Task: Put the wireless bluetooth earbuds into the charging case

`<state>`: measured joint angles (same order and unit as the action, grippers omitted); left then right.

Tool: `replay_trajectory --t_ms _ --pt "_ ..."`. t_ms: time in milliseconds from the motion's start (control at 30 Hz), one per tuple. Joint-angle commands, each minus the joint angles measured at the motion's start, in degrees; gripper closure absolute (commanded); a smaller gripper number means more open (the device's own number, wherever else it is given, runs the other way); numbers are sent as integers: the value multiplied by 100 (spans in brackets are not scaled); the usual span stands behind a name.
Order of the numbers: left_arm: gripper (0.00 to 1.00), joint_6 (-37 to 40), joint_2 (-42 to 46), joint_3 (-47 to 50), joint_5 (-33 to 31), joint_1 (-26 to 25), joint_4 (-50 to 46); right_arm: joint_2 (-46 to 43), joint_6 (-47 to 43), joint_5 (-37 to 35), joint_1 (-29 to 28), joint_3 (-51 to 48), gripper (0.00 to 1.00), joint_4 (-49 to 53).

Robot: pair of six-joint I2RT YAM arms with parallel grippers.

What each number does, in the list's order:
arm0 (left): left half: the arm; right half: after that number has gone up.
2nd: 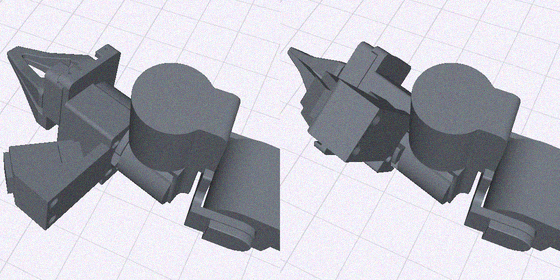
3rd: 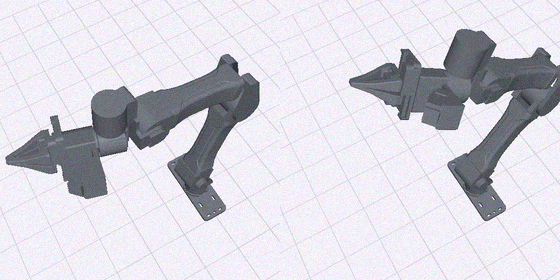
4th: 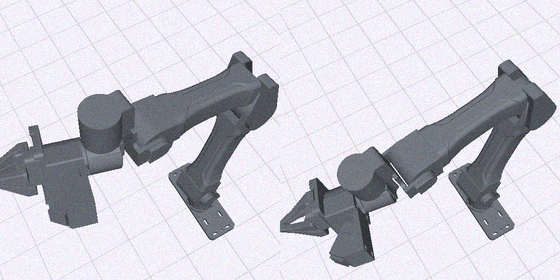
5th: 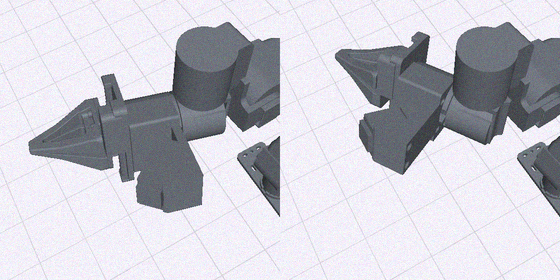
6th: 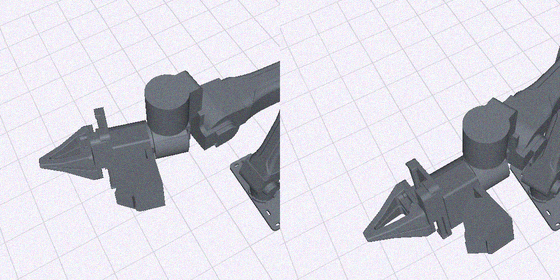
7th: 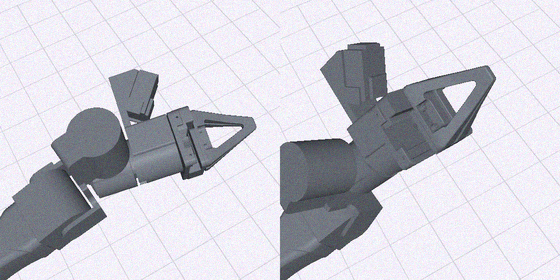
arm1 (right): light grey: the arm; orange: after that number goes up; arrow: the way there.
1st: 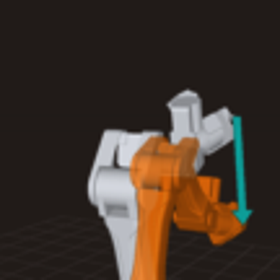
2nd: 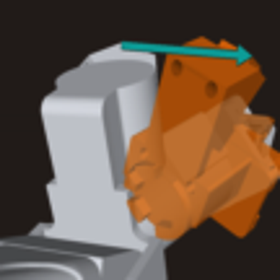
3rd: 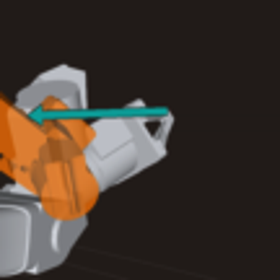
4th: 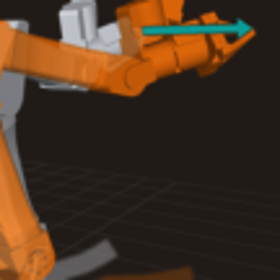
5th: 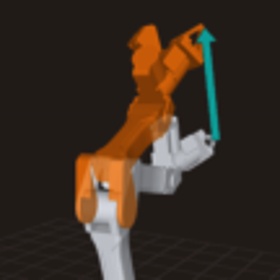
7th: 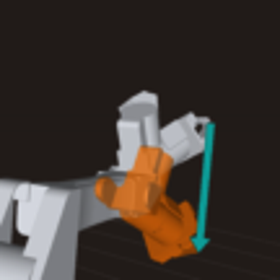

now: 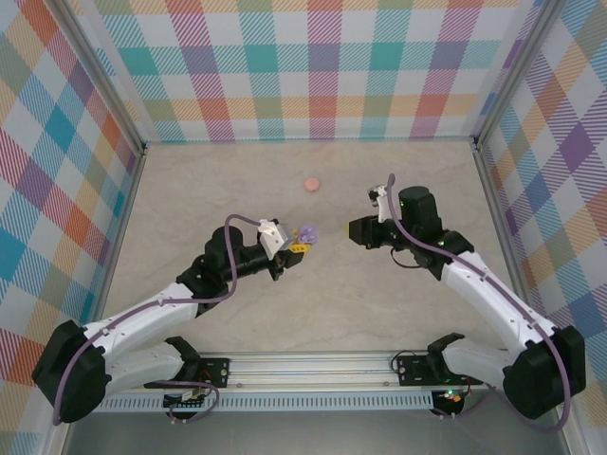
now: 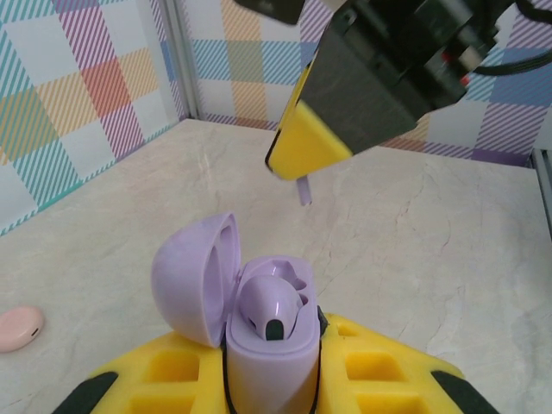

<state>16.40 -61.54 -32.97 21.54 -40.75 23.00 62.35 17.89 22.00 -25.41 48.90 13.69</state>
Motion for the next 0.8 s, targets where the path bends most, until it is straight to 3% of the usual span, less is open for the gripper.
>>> replay_trajectory --t_ms 0,767 --pt "80 238 -113 -75 36 -99 352 -283 278 346 27 -139 74 -732" --pt "81 -261 -343 10 62 -99 1171 -451 499 329 -680 71 74 -1252"
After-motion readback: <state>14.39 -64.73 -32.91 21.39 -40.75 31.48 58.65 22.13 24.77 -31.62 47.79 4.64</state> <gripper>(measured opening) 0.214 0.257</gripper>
